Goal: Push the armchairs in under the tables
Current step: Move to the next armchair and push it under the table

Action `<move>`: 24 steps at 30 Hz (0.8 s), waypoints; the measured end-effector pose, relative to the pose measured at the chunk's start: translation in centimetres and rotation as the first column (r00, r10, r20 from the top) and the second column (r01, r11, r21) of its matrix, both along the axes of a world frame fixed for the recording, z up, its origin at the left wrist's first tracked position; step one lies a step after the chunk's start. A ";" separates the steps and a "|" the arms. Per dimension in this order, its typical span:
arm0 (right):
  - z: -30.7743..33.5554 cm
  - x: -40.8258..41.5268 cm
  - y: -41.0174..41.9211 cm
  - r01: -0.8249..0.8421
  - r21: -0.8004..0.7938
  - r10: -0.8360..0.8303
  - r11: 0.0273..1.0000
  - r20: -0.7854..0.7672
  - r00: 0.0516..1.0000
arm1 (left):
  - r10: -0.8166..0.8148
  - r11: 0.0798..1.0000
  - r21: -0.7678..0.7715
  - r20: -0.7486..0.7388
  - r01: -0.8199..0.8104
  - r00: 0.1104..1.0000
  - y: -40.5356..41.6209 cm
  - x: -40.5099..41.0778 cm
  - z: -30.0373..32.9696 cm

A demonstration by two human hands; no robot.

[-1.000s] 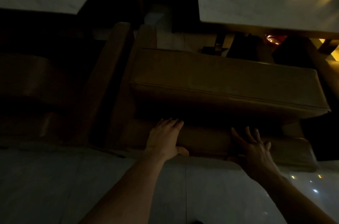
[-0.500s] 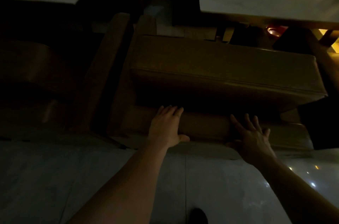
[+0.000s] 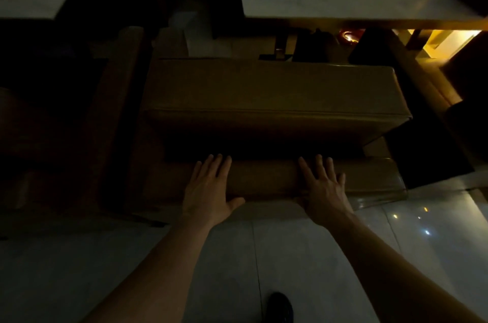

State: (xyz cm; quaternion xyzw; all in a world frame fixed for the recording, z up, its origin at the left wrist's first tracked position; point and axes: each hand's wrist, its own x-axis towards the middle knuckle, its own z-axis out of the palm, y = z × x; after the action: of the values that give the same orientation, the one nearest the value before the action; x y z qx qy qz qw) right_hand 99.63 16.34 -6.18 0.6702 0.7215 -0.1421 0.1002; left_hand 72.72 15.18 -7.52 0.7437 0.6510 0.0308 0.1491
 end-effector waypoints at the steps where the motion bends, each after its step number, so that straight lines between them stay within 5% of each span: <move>1: 0.1 -0.1 -0.2 0.002 0.006 -0.002 1.000 0.000 1.000 | 0.004 1.000 0.004 -0.001 -0.004 1.000 -0.2 0.1 0.1; 14: 3.2 -1.7 -3.7 0.020 -0.070 -0.029 0.997 -0.125 0.992 | 0.009 0.998 -0.057 0.021 -0.007 1.000 -4.9 -0.9 2.5; 24: 11.8 -5.1 -6.2 -0.018 -0.003 0.017 1.000 -0.157 0.987 | 0.011 0.999 0.032 0.033 -0.012 0.999 -6.4 -4.1 12.4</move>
State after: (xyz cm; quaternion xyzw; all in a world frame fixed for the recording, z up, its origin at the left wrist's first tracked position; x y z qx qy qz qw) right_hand 94.56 10.12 5.66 0.6504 0.7326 -0.1952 0.0460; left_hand 68.60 8.81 4.93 0.7417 0.6521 0.0542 0.1476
